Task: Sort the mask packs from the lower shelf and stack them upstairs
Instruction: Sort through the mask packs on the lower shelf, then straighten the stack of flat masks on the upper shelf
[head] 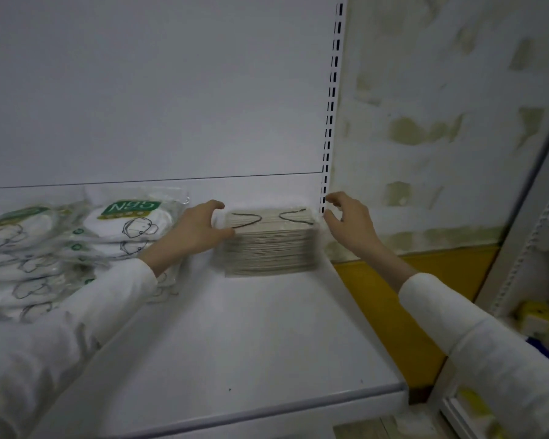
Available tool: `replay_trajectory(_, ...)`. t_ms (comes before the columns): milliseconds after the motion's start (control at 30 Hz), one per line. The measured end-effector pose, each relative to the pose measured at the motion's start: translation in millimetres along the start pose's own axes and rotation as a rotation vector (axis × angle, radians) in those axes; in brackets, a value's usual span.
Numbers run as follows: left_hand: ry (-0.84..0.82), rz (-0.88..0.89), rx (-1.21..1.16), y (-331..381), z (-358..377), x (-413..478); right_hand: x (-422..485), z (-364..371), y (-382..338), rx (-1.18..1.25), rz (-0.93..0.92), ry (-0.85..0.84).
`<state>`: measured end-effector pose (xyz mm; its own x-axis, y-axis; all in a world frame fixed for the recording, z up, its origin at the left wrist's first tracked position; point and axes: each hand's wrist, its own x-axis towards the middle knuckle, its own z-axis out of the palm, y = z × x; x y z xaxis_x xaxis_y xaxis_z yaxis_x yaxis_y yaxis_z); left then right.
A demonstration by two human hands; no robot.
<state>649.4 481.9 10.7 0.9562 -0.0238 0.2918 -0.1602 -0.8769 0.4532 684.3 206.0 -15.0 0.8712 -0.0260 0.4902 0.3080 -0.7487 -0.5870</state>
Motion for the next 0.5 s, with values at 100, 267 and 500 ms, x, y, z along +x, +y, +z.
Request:
replay_trajectory(100, 0.071, 0.050, -0.023, -5, -3, -20, -18, -1, -5, -0.063, -0.141, -0.006)
replay_trajectory(267, 0.087, 0.136, -0.062, -19, -12, -72, -57, 3, -11, -0.109, -0.300, -0.128)
replay_trajectory(500, 0.015, 0.108, 0.035, -34, -29, -173, -100, 6, -57, -0.048, -0.456, -0.292)
